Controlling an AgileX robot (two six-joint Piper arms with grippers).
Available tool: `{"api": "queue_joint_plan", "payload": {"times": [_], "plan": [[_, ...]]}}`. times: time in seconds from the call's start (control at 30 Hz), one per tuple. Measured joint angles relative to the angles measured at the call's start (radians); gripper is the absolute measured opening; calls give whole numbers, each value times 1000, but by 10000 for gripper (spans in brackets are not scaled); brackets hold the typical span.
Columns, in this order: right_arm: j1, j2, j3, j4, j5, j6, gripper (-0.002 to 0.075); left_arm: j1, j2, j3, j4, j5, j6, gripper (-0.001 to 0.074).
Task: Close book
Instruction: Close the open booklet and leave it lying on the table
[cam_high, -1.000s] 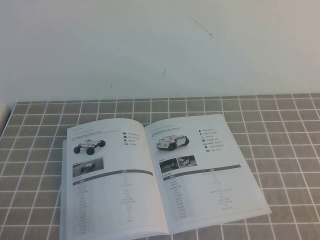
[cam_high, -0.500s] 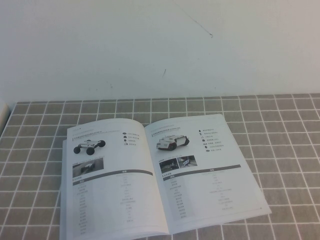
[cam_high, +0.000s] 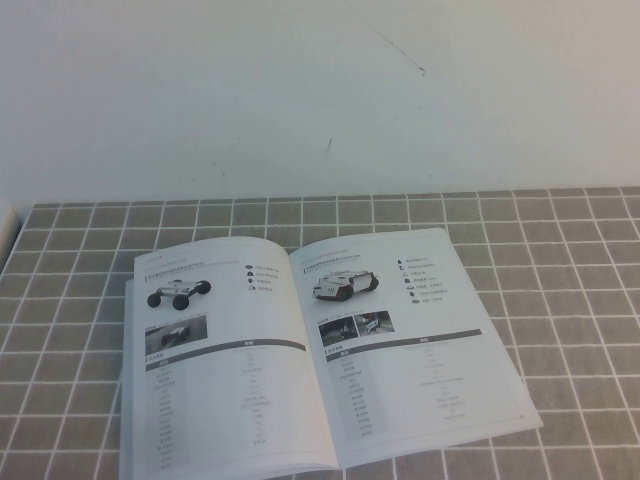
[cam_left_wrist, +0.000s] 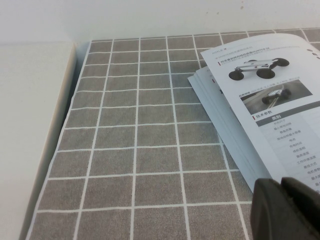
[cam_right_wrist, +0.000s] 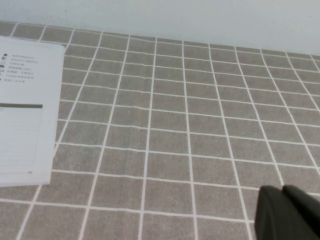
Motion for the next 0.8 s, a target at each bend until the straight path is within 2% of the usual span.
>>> {"api": "queue_joint_plan", "payload": {"times": [0.6,0.8], "plan": [[0,0,0,-6,0,0,-3,0,0,0,8,-5,0,-4],[0,0,3,-25,-38,-9,-3,0,0,7,33,-154,31,-4]]}}
